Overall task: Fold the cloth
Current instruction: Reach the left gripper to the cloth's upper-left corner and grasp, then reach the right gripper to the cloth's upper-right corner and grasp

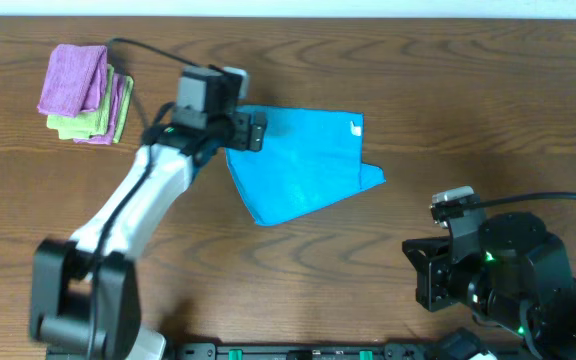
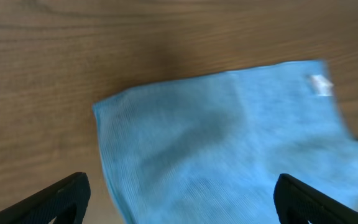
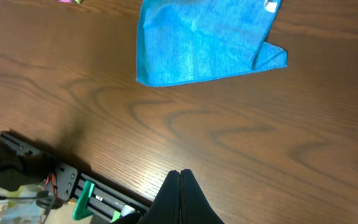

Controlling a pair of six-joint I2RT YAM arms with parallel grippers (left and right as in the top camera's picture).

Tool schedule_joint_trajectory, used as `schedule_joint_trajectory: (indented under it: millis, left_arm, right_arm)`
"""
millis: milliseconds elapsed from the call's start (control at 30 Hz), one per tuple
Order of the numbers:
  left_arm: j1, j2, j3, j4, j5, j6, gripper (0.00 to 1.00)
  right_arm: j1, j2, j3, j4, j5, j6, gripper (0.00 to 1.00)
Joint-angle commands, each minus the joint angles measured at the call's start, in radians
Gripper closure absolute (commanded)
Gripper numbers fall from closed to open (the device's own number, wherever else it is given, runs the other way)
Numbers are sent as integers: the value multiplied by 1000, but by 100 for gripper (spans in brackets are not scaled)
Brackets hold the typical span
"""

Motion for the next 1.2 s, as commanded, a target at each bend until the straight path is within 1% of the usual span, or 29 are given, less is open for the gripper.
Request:
schedule_joint_trajectory:
  millis: [0,33,67,100,133,167,200,467,733,1067,1167]
  left_arm:
    - [-21,123,66,5,-142,33,4]
    - [-21,149,72,16,-141,32,2]
    - [-21,169,72,30,-141,32,8]
    - [-20,185,72,42,-141,32,22]
    - [-20,199,72,55,-141,32,51]
    - [-18,209,72,69,-141,32,83]
    - [-17,216,72,77,-140,32,95]
    - [-17,270,72,127,-130,27,95]
    - [-15,299,72,191,-192,23,94]
    - [-10,326,71,166,-207,19,94]
    - [-10,327,70,142,-216,-16,94]
  right_arm:
    - [7,0,10,-2,17,9,99]
    - [7,0,10,-3,16,9,99]
    - [7,0,10,-5,17,9,98]
    - [7,0,10,-6,16,9,98]
    - [7,0,10,-9,16,9,99]
    - [7,0,10,-10,16,9,98]
    - [7,0,10,-12,17,9,98]
    - [7,2,10,-12,28,9,99]
    - [7,2,10,-20,29,10,99]
    - [7,2,10,-19,29,10,98]
    - [7,4,10,-19,52,10,98]
